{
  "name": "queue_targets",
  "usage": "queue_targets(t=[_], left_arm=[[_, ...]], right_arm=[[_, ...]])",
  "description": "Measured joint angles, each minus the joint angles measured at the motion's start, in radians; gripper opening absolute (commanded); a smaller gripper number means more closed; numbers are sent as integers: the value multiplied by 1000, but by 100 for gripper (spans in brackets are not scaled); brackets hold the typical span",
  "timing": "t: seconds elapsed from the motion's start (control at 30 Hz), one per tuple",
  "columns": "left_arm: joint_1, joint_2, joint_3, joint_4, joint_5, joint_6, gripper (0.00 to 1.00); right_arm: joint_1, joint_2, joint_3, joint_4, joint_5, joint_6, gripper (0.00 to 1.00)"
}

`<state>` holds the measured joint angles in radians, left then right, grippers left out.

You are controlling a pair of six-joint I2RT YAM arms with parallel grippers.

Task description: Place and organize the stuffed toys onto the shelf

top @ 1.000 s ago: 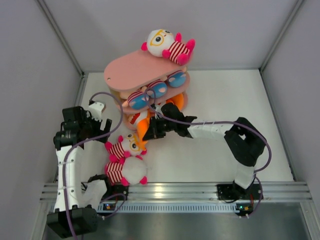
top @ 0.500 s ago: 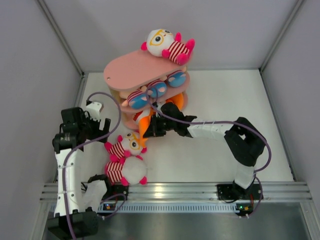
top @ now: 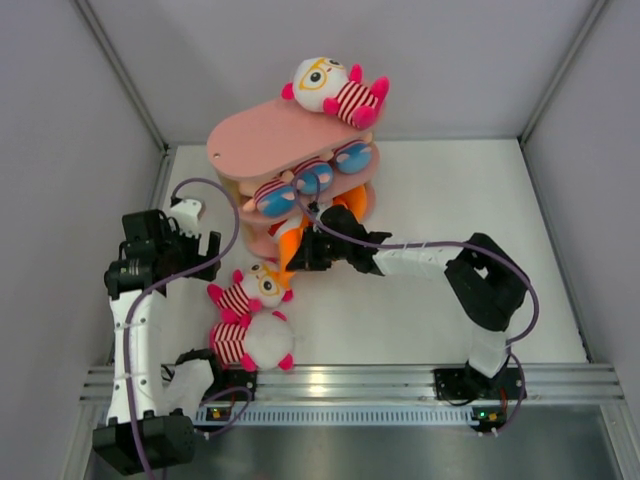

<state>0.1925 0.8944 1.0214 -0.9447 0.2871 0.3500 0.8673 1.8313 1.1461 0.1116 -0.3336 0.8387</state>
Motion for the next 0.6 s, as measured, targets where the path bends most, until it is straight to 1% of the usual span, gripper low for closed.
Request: queue_targets(t=[0.13, 0.23, 0.37, 0.5, 0.53, 0.57, 0.6], left_arm=[[-7, 1, 0, 0, -8, 5, 98], [-25, 1, 0, 0, -28, 15, 98], [-44, 1, 0, 0, -47, 20, 98], [-53, 8, 0, 0, -54, 26, 98], [-55, 11, 0, 0, -55, 26, 98], [-56, 13, 0, 0, -55, 26, 98], [-57, 14, 0, 0, -54, 26, 98]], right_arm=[[0, 21, 23, 2, 23, 4, 0], [0, 59, 71, -1, 37, 11, 0], [-1, 100, 121, 2, 26, 3, 0], [8, 106, 126, 2, 6, -20, 0], [9, 106, 126, 5, 5, -26, 2], [9, 106, 126, 7, 6, -29, 24], [6, 106, 126, 7, 9, -31, 33]])
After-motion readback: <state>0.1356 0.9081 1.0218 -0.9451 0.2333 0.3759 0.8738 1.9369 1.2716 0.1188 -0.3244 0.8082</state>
